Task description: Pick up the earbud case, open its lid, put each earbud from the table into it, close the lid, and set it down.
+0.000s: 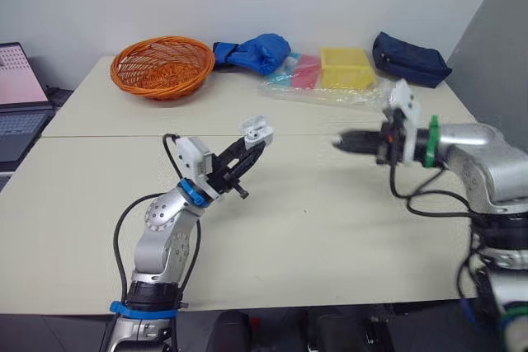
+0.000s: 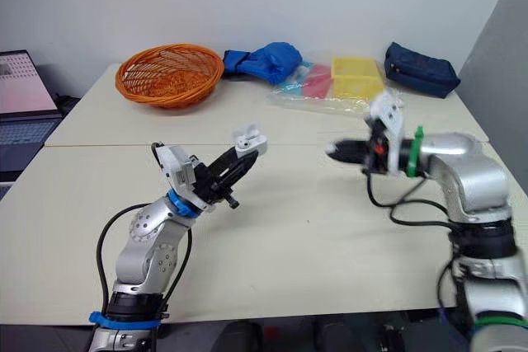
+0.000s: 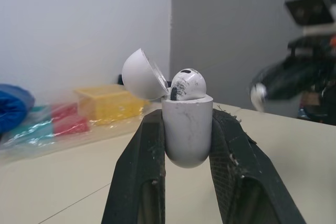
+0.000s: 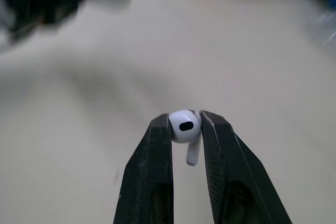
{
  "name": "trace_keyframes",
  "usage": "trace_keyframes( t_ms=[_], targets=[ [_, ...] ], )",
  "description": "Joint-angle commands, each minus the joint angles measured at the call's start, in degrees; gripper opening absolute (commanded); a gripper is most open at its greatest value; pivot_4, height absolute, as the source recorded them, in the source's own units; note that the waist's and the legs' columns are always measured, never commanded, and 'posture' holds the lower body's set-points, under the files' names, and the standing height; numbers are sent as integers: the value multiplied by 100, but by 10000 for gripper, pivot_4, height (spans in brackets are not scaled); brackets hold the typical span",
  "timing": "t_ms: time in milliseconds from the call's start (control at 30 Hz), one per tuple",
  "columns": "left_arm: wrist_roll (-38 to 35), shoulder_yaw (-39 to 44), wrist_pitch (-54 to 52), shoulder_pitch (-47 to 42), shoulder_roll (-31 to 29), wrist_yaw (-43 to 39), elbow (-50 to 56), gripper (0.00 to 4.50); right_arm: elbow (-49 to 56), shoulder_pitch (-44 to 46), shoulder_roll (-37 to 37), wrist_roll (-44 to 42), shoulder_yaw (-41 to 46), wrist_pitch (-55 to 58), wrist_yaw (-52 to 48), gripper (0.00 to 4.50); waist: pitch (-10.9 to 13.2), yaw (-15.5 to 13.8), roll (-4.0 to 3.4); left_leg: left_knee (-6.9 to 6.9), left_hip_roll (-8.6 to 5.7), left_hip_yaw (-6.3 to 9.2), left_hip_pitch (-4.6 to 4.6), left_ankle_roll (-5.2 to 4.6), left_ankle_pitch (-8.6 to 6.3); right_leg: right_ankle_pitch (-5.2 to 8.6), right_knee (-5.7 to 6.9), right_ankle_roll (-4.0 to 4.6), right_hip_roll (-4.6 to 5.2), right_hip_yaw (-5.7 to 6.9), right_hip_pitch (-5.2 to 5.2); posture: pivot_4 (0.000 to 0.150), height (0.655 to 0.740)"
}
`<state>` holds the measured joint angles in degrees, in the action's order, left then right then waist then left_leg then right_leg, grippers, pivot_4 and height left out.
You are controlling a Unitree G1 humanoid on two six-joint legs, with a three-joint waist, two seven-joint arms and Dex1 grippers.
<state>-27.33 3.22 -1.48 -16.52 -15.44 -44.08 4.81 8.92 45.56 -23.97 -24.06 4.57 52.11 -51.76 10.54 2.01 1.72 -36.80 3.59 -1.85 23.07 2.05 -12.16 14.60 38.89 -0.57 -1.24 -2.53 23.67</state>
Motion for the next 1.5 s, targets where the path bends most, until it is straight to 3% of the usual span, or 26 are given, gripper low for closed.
trace_keyframes(
  t_ms=[33, 200, 633, 1200, 1500],
  targets=[
    [-96, -46, 36, -157, 44, -62, 146, 7517, 174, 425, 885, -378, 335, 159, 1165, 4065, -2, -15, -1, 2, -1, -2, 13, 0, 0, 0, 1, 0, 0, -2, 13, 1500, 7400],
    [-121, -26, 34, -217, 43, -122, 73, 7517, 164, 431, 1283, -433, 152, 45, 1651, 4065, -4, -93, 0, -9, -6, 19, 90, -1, 0, -6, -2, 8, 11, 7, 63, 1500, 7400],
    [-157, -1, 56, -343, 14, -245, -17, 7517, 566, 35, 1278, -653, -362, 32, 1864, 4065, -3, -16, -1, -9, 0, 13, 78, -3, 0, 0, 3, -13, 0, 12, 63, 1500, 7400],
    [-141, -28, -77, -401, -6, -111, 187, 7517, 756, 167, 1154, -1176, -235, -43, 1861, 4065, -3, -17, -1, -8, 0, 11, 80, -3, 0, 0, -2, -13, -1, 11, 63, 1500, 7400],
    [-174, 1, -133, -434, -24, -143, 197, 7517, 521, -38, 887, -758, -675, -540, 1847, 4065, -3, -17, -1, -7, 0, 12, 80, -3, 0, 1, -2, -12, -1, 11, 64, 1500, 7400]
  ],
)
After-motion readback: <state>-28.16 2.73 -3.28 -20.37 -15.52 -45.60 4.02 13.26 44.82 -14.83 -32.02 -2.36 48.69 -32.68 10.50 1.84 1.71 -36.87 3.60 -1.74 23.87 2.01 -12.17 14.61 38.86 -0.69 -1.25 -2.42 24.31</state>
